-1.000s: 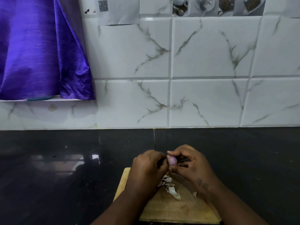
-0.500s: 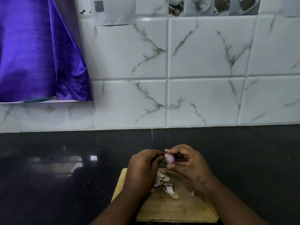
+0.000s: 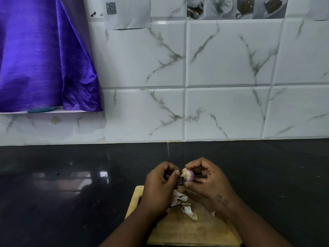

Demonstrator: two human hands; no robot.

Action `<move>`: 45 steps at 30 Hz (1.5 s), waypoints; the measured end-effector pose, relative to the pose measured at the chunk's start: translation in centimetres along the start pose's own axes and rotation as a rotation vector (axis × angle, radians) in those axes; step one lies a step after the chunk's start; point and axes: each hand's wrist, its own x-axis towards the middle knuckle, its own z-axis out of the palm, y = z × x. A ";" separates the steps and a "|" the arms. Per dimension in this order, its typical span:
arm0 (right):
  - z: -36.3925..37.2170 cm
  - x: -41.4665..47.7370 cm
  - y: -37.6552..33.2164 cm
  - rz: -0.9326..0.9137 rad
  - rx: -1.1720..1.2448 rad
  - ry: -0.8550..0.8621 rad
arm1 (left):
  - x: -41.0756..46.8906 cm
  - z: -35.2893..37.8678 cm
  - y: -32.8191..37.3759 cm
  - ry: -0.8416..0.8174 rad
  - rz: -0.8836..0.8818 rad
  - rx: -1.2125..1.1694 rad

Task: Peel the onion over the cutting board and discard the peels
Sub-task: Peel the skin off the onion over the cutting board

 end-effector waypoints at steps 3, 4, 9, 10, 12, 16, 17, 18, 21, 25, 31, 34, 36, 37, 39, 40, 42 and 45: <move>-0.1 0.1 -0.1 0.026 -0.048 0.012 | -0.1 0.0 0.1 -0.024 0.028 -0.008; -0.1 0.1 -0.2 0.027 -0.060 0.017 | -0.1 0.0 0.3 -0.027 0.040 0.004; 0.0 0.0 -0.3 0.019 -0.129 0.030 | -0.2 -0.3 0.6 0.019 0.175 0.188; 0.1 -0.1 -0.3 0.019 -0.130 0.029 | -0.2 -0.4 0.6 0.028 0.201 0.214; 0.1 -0.1 -0.2 0.024 -0.085 0.015 | -0.2 -0.5 0.6 0.043 0.206 0.223; -0.1 -0.1 -0.4 0.021 -0.038 0.005 | -0.2 -0.5 0.7 0.055 0.198 0.227; -0.1 -0.1 -0.4 0.024 -0.030 0.005 | -0.2 -0.5 0.7 0.055 0.208 0.236; -0.1 -0.2 -0.5 0.028 -0.021 0.004 | -0.2 -0.5 0.7 0.056 0.218 0.246; -0.3 -0.3 -0.6 0.025 -0.009 0.002 | -0.2 -0.6 0.7 0.055 0.247 0.303; -0.3 -0.3 -0.6 -0.007 -0.014 0.012 | -0.1 -0.4 0.6 0.051 0.273 0.378; 0.0 -0.3 -0.8 0.028 0.025 0.008 | -0.3 -0.1 0.7 0.017 0.171 0.326; 0.0 -0.2 -0.9 0.020 0.016 0.010 | -0.1 -0.1 0.3 0.022 0.117 0.231; -0.1 -0.1 -1.1 0.015 -0.005 0.016 | 0.0 -0.1 0.1 0.015 0.092 0.190; -0.1 -0.1 -1.1 0.019 -0.015 0.019 | 0.0 -0.2 0.1 0.014 0.099 0.197; 0.0 -0.1 -1.1 0.029 -0.050 0.025 | 0.0 -0.3 0.2 0.023 0.151 0.251; 0.0 -0.1 -1.1 0.035 -0.067 0.031 | -0.1 -0.4 0.4 0.027 0.179 0.279; -0.1 -0.1 -1.0 0.045 -0.079 0.039 | -0.2 -0.4 0.8 0.031 0.231 0.336; -0.1 -0.1 -1.0 0.053 -0.080 0.041 | -0.3 -0.5 1.0 0.030 0.274 0.419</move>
